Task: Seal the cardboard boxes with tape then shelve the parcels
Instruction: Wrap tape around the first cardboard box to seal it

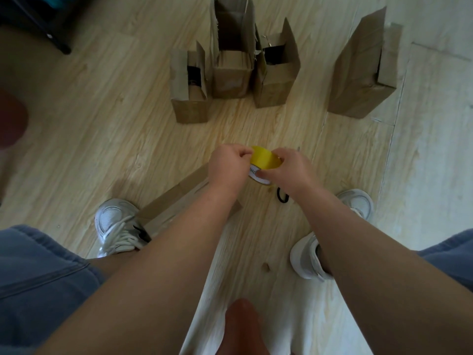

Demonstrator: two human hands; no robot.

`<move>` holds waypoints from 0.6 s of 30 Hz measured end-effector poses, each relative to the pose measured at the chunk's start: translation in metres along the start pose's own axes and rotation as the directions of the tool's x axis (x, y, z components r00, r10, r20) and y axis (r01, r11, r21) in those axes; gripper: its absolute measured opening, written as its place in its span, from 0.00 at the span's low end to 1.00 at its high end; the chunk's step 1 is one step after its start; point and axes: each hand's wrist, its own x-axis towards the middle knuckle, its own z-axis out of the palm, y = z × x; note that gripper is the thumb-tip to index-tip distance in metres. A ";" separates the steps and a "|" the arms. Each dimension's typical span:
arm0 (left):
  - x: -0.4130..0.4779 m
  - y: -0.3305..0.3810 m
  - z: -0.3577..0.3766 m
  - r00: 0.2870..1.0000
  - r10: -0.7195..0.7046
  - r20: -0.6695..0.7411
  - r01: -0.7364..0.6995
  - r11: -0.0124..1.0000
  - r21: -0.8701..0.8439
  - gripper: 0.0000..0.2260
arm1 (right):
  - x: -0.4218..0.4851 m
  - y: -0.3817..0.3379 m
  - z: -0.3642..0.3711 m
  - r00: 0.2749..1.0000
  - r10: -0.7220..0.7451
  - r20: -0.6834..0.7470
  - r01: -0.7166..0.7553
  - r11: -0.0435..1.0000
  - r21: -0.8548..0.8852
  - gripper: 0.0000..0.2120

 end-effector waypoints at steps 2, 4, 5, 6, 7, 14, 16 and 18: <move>0.000 -0.002 0.002 1.000 0.025 -0.001 -0.025 1.000 0.017 0.10 | 0.003 -0.002 0.000 1.000 0.019 0.011 -0.018 1.000 -0.018 0.16; 0.001 -0.005 0.002 0.999 0.008 -0.031 -0.009 1.000 -0.019 0.09 | 0.005 -0.005 0.000 0.999 0.017 0.028 -0.015 0.999 -0.052 0.19; 0.003 -0.006 0.001 0.999 -0.015 -0.045 0.012 0.999 -0.051 0.08 | 0.006 -0.007 -0.001 0.999 0.017 0.048 -0.014 0.998 -0.056 0.20; 0.005 -0.006 0.000 0.997 -0.039 -0.061 0.034 0.997 -0.076 0.08 | 0.006 -0.008 -0.002 0.997 0.024 0.080 -0.021 0.999 -0.038 0.20; 0.008 -0.006 -0.002 0.995 -0.060 -0.079 0.054 0.995 -0.087 0.08 | 0.005 -0.009 -0.004 0.991 0.036 0.125 -0.037 0.999 0.001 0.18; 0.023 -0.017 -0.018 0.991 -0.077 -0.112 0.074 0.997 -0.023 0.12 | 0.008 -0.003 -0.007 0.949 -0.023 0.314 -0.035 0.984 0.177 0.06; 0.025 -0.019 -0.023 0.990 -0.077 -0.122 0.073 0.997 -0.035 0.20 | 0.014 0.003 -0.002 0.973 -0.036 0.226 0.019 0.997 0.079 0.04; 0.027 -0.023 -0.029 0.986 -0.082 -0.142 0.077 0.996 -0.042 0.23 | 0.021 0.012 0.004 0.990 -0.023 0.136 0.027 0.999 -0.034 0.02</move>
